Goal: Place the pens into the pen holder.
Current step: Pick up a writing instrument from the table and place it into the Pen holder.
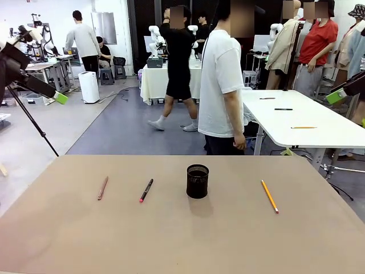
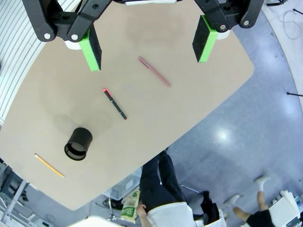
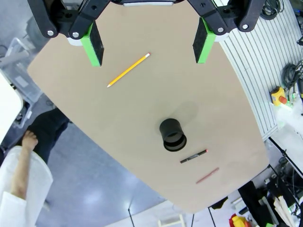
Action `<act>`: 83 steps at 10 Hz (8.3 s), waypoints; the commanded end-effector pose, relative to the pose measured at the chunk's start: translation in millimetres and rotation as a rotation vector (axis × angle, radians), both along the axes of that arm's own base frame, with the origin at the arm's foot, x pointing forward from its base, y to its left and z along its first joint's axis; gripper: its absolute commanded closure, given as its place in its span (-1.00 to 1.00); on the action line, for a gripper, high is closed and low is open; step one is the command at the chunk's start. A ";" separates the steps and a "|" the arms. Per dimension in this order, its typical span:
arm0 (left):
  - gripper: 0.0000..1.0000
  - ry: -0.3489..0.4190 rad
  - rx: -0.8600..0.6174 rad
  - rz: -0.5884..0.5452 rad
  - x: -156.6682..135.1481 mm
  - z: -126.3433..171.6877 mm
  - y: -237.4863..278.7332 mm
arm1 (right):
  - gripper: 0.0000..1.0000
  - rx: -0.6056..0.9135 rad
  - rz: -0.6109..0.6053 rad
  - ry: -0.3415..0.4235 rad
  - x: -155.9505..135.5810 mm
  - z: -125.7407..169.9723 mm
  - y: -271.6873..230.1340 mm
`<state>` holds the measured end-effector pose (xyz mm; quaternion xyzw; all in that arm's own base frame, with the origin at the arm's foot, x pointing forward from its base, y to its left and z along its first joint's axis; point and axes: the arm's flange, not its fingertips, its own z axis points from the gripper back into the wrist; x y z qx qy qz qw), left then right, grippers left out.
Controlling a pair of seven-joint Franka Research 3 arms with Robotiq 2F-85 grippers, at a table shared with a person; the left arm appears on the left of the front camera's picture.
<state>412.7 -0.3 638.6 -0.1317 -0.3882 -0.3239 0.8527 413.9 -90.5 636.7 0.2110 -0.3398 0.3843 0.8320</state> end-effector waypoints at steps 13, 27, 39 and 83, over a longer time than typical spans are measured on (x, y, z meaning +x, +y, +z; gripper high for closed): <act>-1.00 0.468 0.298 0.296 24.8 -38.6 -136.3 | -1.00 0.001 0.003 -0.001 0.1 0.3 0.7; -1.00 0.646 0.349 0.400 98.6 -151.4 -242.9 | -1.00 0.001 0.003 -0.001 0.1 0.3 0.7; -1.00 0.660 0.352 0.557 163.5 -271.9 -283.5 | -1.00 0.001 0.003 -0.001 0.1 0.3 0.7; 1.00 0.067 -0.474 -0.193 134.7 -123.4 -299.1 | -1.00 0.001 0.003 -0.001 0.1 0.3 0.7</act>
